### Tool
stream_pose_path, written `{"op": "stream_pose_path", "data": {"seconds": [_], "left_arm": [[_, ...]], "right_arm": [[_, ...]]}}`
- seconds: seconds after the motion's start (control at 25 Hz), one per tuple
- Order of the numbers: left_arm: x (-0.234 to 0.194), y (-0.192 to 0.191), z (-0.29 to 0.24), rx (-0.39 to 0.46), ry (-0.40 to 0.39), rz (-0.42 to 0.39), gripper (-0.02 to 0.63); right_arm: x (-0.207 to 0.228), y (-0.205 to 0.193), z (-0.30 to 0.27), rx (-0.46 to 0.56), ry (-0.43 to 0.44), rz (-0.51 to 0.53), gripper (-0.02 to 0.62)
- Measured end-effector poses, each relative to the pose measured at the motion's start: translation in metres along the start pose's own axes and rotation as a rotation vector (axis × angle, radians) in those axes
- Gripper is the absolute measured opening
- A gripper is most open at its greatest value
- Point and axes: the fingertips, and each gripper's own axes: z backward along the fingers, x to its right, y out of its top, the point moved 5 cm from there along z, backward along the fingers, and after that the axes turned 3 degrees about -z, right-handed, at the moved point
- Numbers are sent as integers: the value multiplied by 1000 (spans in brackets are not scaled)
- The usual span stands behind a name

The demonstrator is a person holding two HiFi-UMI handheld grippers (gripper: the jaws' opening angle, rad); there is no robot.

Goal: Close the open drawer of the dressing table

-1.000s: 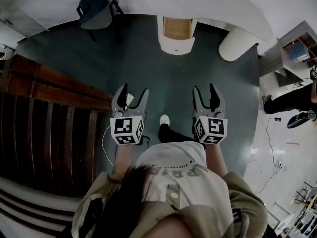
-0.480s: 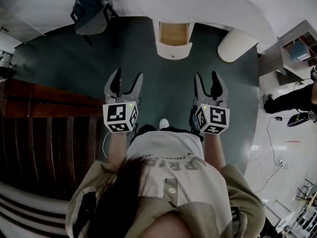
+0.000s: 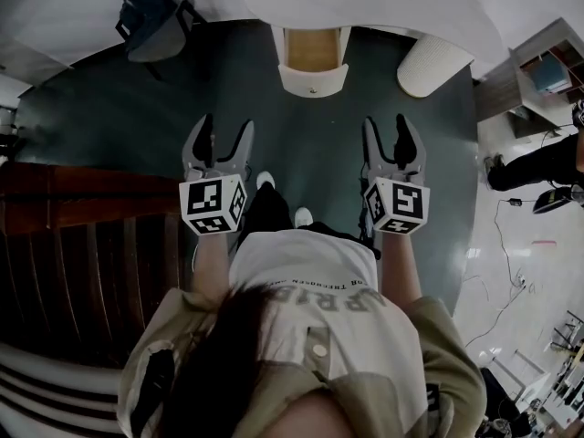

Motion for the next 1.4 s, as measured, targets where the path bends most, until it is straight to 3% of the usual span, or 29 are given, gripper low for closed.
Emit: {"op": "stream_pose_path", "data": {"seconds": [0.32, 0.76, 1.4], "left_arm": [[5, -2, -20, -21, -66, -24, 321], [-5, -9, -87, -20, -148, -31, 321], [-67, -3, -185, 11, -178, -44, 321]], "right_arm": [[0, -9, -19, 7, -1, -10, 239], [-4, -29, -94, 12, 6, 28, 239], [-9, -69, -190, -22, -58, 24, 239]]}}
